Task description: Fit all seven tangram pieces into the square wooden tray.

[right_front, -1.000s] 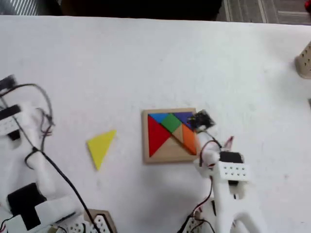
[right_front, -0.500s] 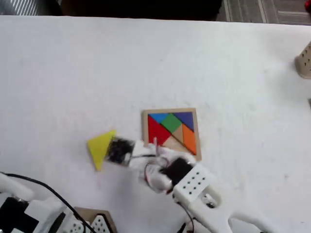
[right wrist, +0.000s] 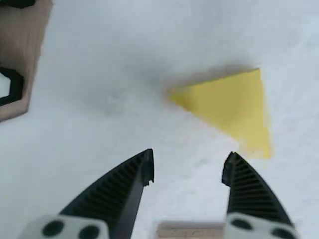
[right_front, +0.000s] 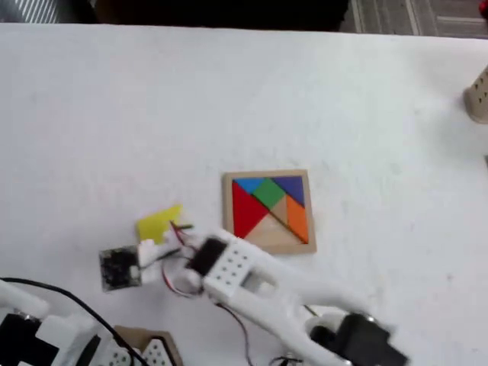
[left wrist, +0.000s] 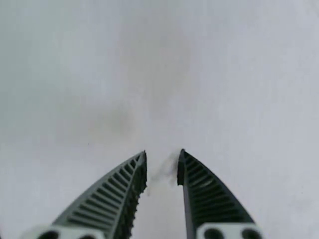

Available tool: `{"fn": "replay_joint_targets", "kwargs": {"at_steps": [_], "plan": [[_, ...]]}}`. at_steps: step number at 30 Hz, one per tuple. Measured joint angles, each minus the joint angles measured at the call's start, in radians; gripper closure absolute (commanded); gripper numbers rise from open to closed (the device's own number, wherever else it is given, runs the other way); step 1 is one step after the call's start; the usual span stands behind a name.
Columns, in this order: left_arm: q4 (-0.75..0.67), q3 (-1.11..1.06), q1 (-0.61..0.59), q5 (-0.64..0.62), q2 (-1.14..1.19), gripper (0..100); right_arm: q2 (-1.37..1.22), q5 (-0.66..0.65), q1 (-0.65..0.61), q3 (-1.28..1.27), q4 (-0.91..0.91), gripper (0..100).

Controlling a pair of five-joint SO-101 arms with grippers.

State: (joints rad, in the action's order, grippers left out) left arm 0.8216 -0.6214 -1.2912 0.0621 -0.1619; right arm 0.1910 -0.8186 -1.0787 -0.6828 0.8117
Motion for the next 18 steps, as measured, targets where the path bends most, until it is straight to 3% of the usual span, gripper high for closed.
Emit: {"fn": "replay_joint_targets", "kwargs": {"at_steps": [11,18], "plan": [[-0.026,0.000,0.000,-0.008,0.000,86,-0.545,-0.107,-0.002,0.546,0.077,77.0],[-0.052,0.000,0.000,-0.008,0.000,86,-0.666,-0.147,0.081,0.704,0.184,77.2]]}}
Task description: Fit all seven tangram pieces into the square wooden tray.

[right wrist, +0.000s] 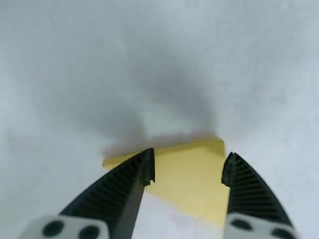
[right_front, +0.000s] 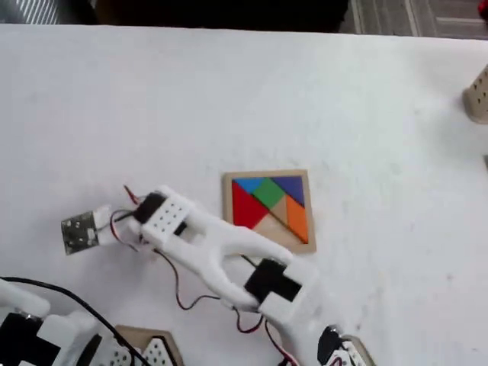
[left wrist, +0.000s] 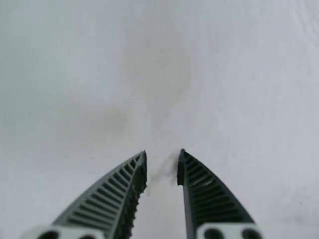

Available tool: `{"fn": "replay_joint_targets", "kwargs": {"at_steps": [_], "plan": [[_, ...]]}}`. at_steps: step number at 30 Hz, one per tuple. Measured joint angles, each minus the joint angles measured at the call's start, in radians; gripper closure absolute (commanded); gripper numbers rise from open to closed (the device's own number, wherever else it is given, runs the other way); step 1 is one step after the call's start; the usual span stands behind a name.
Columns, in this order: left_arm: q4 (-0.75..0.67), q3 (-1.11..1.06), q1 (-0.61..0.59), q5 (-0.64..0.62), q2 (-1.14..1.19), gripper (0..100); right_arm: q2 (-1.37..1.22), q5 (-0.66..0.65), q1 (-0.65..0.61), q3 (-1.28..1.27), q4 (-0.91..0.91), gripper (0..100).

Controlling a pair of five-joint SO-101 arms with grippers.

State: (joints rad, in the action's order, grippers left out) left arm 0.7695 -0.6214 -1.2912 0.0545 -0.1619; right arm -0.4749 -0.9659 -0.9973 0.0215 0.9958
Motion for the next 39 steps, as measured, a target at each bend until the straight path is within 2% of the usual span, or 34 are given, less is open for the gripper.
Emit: {"fn": "replay_joint_targets", "kwargs": {"at_steps": [12,22,25,29,34,39], "plan": [[0.000,0.000,0.000,0.000,0.000,86,0.037,-0.101,0.086,-0.074,0.084,76.9],[0.000,-0.002,0.020,-0.002,0.000,86,0.052,-0.167,0.209,-0.094,0.166,76.9],[0.000,-0.002,0.041,-0.002,0.000,86,0.054,-0.146,0.204,-0.114,0.149,76.9],[0.000,-0.002,0.055,-0.002,0.000,86,0.055,0.046,0.190,-0.126,0.029,77.1],[0.000,-0.002,0.055,-0.002,0.000,86,0.057,0.466,0.186,-0.124,-0.048,77.2],[0.000,-0.002,0.055,-0.002,0.000,86,0.130,0.904,0.183,-0.124,0.031,77.2]]}}
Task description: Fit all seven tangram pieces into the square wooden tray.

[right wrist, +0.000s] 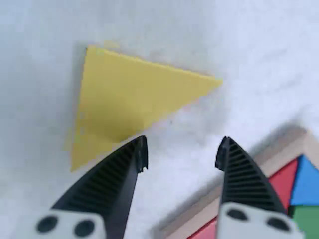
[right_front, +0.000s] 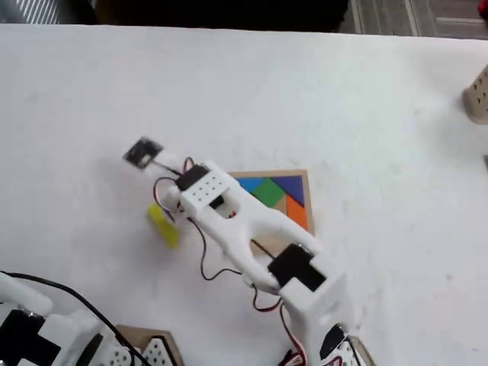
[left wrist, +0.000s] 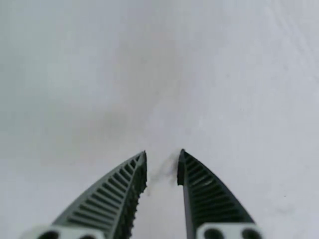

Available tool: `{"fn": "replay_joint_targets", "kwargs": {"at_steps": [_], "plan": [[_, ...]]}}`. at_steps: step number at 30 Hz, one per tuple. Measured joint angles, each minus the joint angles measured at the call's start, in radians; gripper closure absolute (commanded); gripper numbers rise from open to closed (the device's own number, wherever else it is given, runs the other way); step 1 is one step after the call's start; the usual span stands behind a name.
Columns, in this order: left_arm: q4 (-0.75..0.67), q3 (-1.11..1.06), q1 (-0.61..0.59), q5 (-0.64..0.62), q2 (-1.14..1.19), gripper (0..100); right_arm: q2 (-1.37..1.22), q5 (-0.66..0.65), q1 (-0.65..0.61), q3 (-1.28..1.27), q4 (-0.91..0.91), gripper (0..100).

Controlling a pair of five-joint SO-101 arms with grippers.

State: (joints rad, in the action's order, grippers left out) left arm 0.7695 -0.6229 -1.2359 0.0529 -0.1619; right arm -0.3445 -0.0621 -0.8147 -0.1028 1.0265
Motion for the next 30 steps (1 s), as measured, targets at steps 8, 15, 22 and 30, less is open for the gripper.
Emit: {"fn": "replay_joint_targets", "kwargs": {"at_steps": [8,15,22,30], "plan": [[0.000,0.000,0.035,0.000,0.000,86,0.077,0.408,-0.140,0.000,-0.086,77.2],[0.000,0.000,0.057,0.000,0.000,86,-0.061,0.439,-0.133,0.002,-0.331,77.2],[0.000,0.000,0.058,0.000,0.000,86,-0.069,0.169,-0.077,0.005,-0.239,77.2],[0.000,0.000,0.069,0.000,0.000,86,-0.035,0.124,0.112,-0.057,-0.132,77.3]]}}
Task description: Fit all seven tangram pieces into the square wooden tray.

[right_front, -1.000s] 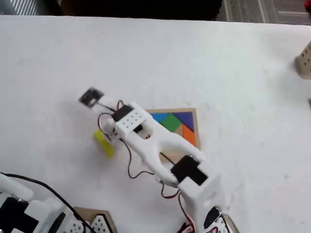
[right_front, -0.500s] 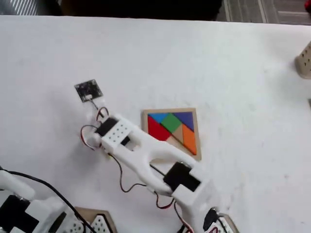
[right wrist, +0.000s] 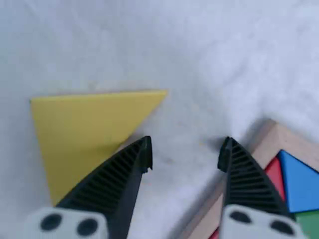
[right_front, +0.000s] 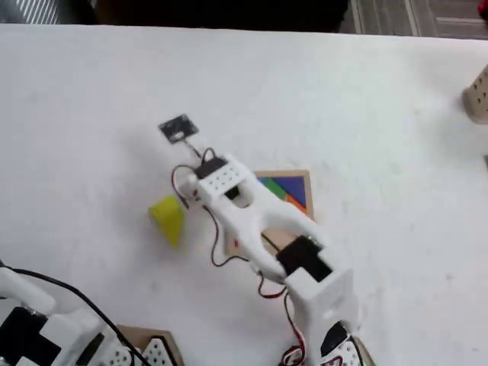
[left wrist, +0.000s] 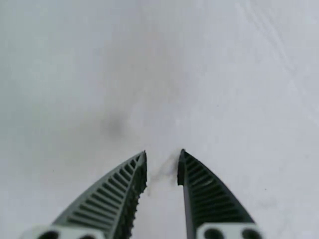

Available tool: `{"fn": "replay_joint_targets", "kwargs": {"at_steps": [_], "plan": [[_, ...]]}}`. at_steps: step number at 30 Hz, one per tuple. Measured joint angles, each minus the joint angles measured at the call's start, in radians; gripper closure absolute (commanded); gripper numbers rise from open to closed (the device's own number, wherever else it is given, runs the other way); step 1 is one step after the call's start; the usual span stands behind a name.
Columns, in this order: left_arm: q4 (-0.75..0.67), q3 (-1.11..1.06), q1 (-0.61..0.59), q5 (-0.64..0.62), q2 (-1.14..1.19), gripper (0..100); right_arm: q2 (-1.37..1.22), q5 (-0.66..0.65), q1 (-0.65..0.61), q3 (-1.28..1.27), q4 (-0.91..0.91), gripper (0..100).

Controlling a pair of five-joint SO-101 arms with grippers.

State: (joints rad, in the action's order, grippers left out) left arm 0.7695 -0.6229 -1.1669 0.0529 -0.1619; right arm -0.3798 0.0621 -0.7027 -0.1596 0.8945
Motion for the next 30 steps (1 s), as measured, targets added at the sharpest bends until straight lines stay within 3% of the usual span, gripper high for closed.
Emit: {"fn": "replay_joint_targets", "kwargs": {"at_steps": [7,12,15,18,22,25,30], "plan": [[0.000,0.000,0.005,0.000,0.000,86,0.187,-0.002,0.011,-0.161,-0.038,77.3],[0.000,0.000,0.008,0.000,0.000,86,0.292,0.269,-0.103,-0.221,-0.173,77.3],[0.000,0.000,0.018,0.000,0.000,86,0.278,0.328,-0.161,-0.227,-0.282,77.3],[0.000,-0.009,0.029,0.000,0.000,86,0.203,0.308,-0.207,-0.227,-0.408,81.0],[0.000,-0.009,0.034,0.000,0.000,86,0.114,0.230,-0.252,-0.201,-0.496,99.3],[0.000,-0.009,0.034,0.000,0.000,86,0.074,0.180,-0.250,-0.180,-0.506,93.7],[0.000,-0.009,0.034,0.000,0.000,86,0.069,0.147,-0.212,-0.169,-0.397,98.2]]}}
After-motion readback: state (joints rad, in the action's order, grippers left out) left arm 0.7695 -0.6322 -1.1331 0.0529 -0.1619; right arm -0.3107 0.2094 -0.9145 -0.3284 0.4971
